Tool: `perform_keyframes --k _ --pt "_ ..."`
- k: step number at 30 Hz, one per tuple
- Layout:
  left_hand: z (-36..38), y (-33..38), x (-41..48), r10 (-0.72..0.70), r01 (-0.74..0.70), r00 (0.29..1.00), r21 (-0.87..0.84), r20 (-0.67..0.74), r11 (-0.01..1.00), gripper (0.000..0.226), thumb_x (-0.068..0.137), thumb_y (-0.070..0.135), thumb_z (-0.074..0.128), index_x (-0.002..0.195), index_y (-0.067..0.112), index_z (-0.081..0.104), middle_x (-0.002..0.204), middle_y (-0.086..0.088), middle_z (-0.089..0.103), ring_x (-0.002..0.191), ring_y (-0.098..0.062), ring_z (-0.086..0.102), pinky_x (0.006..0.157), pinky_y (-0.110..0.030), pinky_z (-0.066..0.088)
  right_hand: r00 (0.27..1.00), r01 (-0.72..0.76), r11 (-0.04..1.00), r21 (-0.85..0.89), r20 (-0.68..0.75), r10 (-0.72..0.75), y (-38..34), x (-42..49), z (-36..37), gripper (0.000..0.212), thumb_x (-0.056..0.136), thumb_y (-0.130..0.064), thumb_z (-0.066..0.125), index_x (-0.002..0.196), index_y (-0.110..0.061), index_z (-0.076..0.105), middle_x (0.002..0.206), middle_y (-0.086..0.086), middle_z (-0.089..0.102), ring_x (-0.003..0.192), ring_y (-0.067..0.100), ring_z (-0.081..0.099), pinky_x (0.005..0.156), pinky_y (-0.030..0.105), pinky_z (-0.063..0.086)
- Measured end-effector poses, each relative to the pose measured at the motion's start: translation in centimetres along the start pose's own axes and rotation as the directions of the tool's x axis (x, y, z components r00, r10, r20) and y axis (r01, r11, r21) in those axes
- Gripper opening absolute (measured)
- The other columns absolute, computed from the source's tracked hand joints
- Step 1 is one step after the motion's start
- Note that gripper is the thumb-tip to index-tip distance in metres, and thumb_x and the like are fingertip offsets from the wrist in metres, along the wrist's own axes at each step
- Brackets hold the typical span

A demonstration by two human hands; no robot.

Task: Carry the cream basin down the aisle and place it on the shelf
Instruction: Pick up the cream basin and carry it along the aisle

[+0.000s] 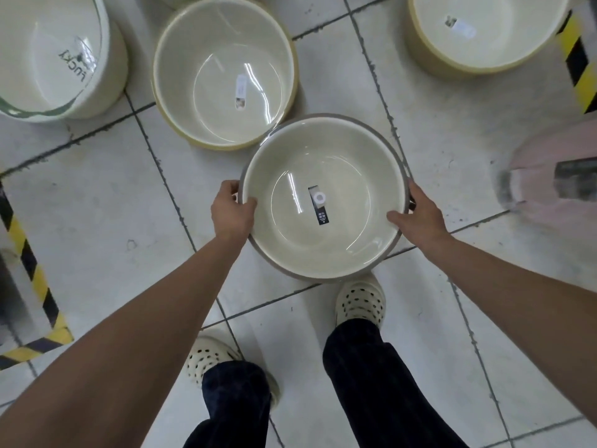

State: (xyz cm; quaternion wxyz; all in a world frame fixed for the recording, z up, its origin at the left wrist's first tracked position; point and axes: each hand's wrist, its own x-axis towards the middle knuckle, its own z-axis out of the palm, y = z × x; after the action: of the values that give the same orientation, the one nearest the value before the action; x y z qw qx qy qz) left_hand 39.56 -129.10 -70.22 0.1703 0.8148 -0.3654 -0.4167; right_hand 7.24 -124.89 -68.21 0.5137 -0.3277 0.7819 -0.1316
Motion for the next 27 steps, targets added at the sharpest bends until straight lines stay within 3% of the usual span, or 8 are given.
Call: perform_keyframes --k 4,9,14,16,18,22,25,27 --pt "1.3 -1.0 0.9 0.015 -0.016 0.999 0.011 0.036 1.000 0.046 0.090 0.009 0.064 0.135 0.016 0.058 0.114 0.006 0.062 0.103 -0.021 0.063 0.091 -0.030 0.050 1.000 -0.009 1.000 0.008 0.025 0.009 1.4 2.0 0.4 0.081 0.088 -0.007 0.068 0.155 -0.042 0.039 0.120 -0.011 0.063 0.100 0.010 0.063 0.072 0.010 0.044" --pt "2.9 -2.2 1.6 0.041 -0.041 0.996 0.001 0.077 0.999 0.050 0.095 0.009 0.059 0.142 0.024 0.056 0.112 0.003 0.064 0.097 -0.018 0.059 0.088 -0.029 0.048 1.000 0.001 1.000 0.003 0.028 -0.001 2.9 3.6 0.9 0.084 0.091 -0.008 0.068 0.157 -0.045 0.032 0.105 -0.028 0.055 0.108 0.011 0.059 0.091 0.025 0.049" --pt "3.7 -3.4 2.1 0.058 -0.061 0.991 0.018 0.118 0.998 0.046 0.094 0.009 0.057 0.137 0.024 0.057 0.110 0.002 0.067 0.096 -0.020 0.061 0.088 -0.031 0.052 1.000 0.005 0.999 0.047 0.003 -0.006 4.1 4.3 1.6 0.080 0.093 -0.008 0.068 0.158 -0.041 0.033 0.102 -0.023 0.055 0.089 -0.002 0.058 0.067 0.007 0.045" --pt "3.9 -3.2 2.6 0.024 -0.028 0.988 0.023 0.150 0.999 0.050 0.092 0.006 0.058 0.139 0.022 0.055 0.114 -0.001 0.066 0.100 -0.023 0.062 0.090 -0.035 0.053 1.000 0.013 0.999 0.049 0.006 -0.013 4.4 4.5 1.9 0.080 0.093 -0.009 0.068 0.158 -0.040 0.033 0.106 -0.017 0.060 0.090 -0.002 0.058 0.068 0.011 0.045" --pt "3.9 -2.7 3.3 -0.038 0.029 0.981 0.052 0.192 0.998 0.052 0.091 0.002 0.059 0.140 0.018 0.052 0.117 -0.003 0.064 0.104 -0.026 0.062 0.089 -0.038 0.054 1.000 0.017 0.998 0.058 0.016 -0.018 4.5 4.9 2.1 0.080 0.093 -0.008 0.067 0.159 -0.038 0.032 0.120 -0.007 0.062 0.101 0.012 0.063 0.077 0.018 0.048" --pt "3.5 -1.4 3.9 -0.125 0.118 0.955 0.043 0.268 0.992 0.041 0.085 -0.008 0.060 0.120 0.012 0.057 0.110 -0.010 0.064 0.098 -0.031 0.061 0.079 -0.038 0.053 0.999 -0.022 0.999 0.029 0.026 0.022 4.3 4.7 1.7 0.077 0.095 -0.010 0.065 0.159 -0.032 0.031 0.122 -0.003 0.059 0.108 0.018 0.057 0.085 0.024 0.043" --pt "2.8 0.4 2.7 -0.146 0.173 0.954 -0.082 0.262 0.982 0.033 0.079 -0.011 0.059 0.102 0.012 0.061 0.093 -0.006 0.064 0.088 -0.031 0.060 0.072 -0.037 0.052 0.997 -0.071 0.997 0.007 0.002 0.071 4.4 3.2 0.8 0.063 0.092 -0.013 0.069 0.150 -0.021 0.047 0.111 0.001 0.064 0.101 0.021 0.061 0.083 0.028 0.047" --pt "2.3 1.9 1.2 -0.134 0.181 0.947 -0.140 0.291 0.974 0.034 0.075 -0.007 0.059 0.098 0.018 0.063 0.094 -0.007 0.066 0.087 -0.031 0.063 0.073 -0.040 0.054 0.992 -0.123 0.990 0.069 -0.021 0.125 4.7 1.8 -0.5 0.054 0.090 -0.017 0.072 0.141 -0.018 0.056 0.111 0.004 0.068 0.100 0.023 0.065 0.087 0.037 0.056"
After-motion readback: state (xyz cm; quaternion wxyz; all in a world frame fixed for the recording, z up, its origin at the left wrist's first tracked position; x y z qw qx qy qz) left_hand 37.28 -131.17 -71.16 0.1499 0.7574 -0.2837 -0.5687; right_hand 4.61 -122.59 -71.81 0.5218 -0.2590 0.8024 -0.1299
